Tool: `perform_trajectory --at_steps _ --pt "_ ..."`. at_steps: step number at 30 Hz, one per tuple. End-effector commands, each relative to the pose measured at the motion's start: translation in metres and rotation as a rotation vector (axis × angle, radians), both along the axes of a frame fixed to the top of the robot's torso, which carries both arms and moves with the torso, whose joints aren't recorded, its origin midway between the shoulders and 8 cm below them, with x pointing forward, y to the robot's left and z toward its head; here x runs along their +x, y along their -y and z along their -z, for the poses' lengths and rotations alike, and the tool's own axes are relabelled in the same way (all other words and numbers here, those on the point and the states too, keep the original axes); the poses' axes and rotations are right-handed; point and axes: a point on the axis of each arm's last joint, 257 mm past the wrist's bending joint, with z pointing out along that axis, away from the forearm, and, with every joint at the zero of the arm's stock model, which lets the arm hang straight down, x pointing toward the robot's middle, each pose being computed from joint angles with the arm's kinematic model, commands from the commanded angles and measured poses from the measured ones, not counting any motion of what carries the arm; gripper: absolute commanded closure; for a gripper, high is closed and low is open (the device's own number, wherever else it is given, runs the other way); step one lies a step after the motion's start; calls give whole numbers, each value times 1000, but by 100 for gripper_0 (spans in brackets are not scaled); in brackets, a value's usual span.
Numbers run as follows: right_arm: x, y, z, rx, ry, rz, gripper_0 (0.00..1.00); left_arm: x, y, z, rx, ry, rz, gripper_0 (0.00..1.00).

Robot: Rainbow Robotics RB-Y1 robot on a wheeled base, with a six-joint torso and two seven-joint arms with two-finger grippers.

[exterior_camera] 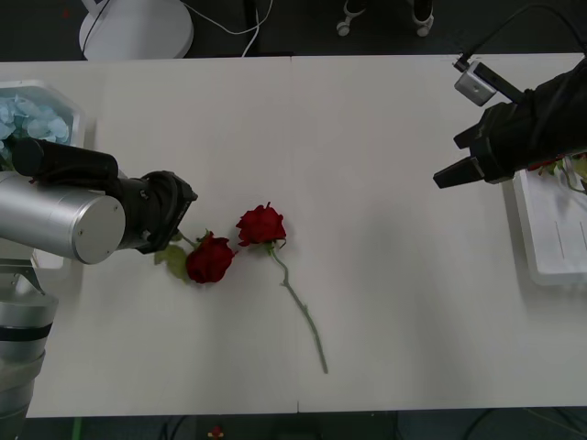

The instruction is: Put the red flowers into the right box and the blue flowers into the left box

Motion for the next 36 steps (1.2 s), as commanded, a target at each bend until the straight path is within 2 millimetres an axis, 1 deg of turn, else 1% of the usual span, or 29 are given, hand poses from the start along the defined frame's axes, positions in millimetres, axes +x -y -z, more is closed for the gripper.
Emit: perform_trajectory --at_steps 1,2,4,7,12,14,16,19,21,22,23,24,27,29,30,34,36 --pt "-30 -5 7 -49 -53 64 0 3 11 -16 21 70 57 12" --pt "-34 -7 8 -57 -62 73 0 4 11 -18 23 75 61 10" --pt "-45 -17 15 -85 -96 111 0 6 9 -21 74 105 100 6" --pt "-65 -35 29 -100 -168 204 0 8 1 -30 171 156 184 6" --pt "-89 -56 54 -131 -253 352 0 12 -20 -48 362 246 335 6" --pt "-94 -62 61 -147 -262 381 0 14 -28 -54 445 281 401 6" --pt "-99 -66 68 -168 -280 423 0 16 -40 -61 550 317 475 6" --pt "-103 -68 77 -212 -284 487 0 19 -57 -68 676 351 562 6" --pt "-105 -72 81 -228 -283 524 0 19 -64 -74 728 375 608 6" --pt "-106 -77 83 -227 -290 550 0 17 -71 -75 763 376 641 6" --pt "-107 -82 85 -226 -296 574 0 15 -79 -76 794 373 671 2" --pt "-108 -84 87 -227 -297 587 0 14 -81 -77 811 375 690 0" --pt "-109 -94 91 -224 -301 652 0 9 -101 -85 919 393 799 0" --pt "-110 -102 94 -210 -309 688 0 4 -110 -88 977 407 871 0" --pt "-110 -105 95 -206 -312 695 0 3 -111 -90 994 413 894 0" --pt "-102 -122 102 -197 -304 718 0 -6 -124 -88 1177 417 1102 0" --pt "-98 -127 105 -206 -288 717 0 -9 -125 -85 1224 415 1169 0"
